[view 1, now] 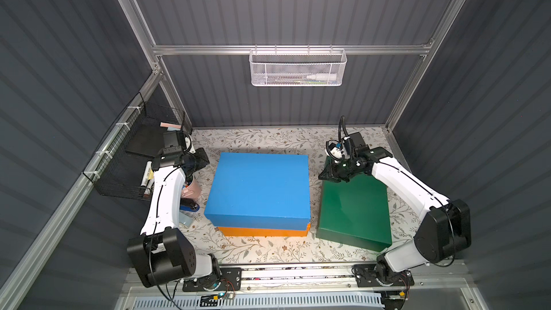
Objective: Stack the shoeboxes
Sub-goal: Adjust the shoebox.
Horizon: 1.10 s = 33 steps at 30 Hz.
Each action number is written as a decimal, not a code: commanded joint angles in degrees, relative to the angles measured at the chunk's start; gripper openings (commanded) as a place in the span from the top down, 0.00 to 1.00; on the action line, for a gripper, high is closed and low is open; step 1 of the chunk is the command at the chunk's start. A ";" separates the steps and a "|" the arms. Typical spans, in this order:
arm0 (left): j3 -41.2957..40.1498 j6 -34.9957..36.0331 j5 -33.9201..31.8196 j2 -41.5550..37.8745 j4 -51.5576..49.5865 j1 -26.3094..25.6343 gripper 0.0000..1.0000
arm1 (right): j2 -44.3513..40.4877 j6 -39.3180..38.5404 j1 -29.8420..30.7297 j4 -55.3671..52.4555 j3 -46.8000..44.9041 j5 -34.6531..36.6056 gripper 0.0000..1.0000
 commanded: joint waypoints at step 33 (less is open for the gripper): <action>-8.11 -12.28 -12.70 2.74 -4.10 -7.00 0.87 | 5.47 5.03 3.14 0.08 -2.33 1.86 1.00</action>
